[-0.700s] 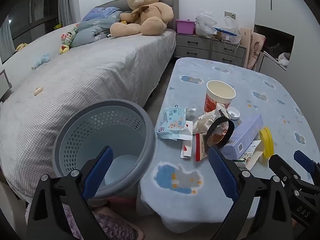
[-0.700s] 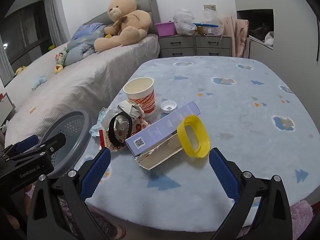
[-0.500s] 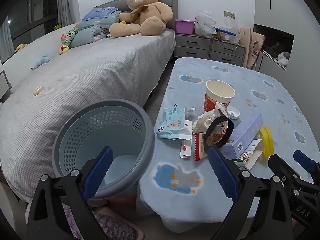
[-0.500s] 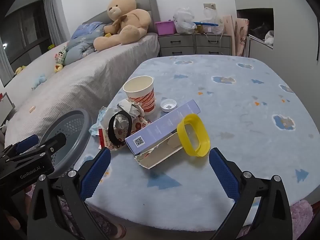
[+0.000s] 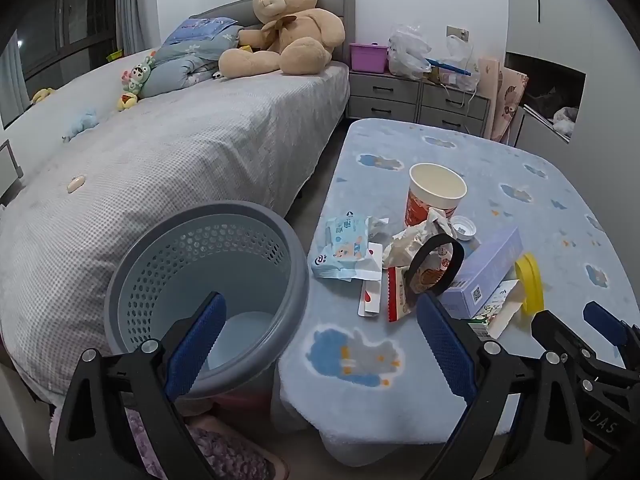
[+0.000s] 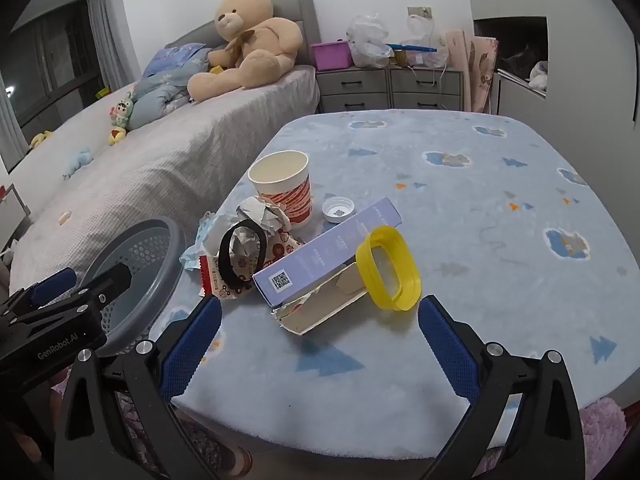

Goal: Collect trash

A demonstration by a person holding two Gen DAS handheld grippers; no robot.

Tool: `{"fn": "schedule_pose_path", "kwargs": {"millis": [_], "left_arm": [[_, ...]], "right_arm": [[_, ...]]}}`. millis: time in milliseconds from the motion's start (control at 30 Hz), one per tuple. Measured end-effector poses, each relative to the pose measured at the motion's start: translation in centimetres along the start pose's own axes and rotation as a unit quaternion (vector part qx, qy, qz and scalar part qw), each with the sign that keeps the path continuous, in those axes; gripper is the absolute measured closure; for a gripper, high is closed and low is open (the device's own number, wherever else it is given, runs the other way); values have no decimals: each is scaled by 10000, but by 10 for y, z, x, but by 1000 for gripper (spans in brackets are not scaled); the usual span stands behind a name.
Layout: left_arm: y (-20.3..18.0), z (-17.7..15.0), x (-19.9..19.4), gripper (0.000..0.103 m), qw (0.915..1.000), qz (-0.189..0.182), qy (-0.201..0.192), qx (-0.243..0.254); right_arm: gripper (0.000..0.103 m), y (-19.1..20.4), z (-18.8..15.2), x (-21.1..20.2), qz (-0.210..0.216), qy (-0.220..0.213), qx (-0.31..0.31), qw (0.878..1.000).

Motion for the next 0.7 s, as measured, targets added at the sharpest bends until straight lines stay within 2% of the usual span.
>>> {"fn": "schedule_pose_path", "kwargs": {"millis": [700], "left_arm": [[9, 0, -5, 11, 10000, -40, 28, -24]], "right_arm": [[6, 3, -1, -10, -29, -57, -13, 10000]]}}
Point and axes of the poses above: each gripper's, at about its wrist camera, not at the fingertips, and x roughly the way its jaws point, y to its left, z to its top, the point moved 6 cm from there along x, roughly the way its jaws point, and after that the axes turned 10 degrees about z, right-handed, at the moved point
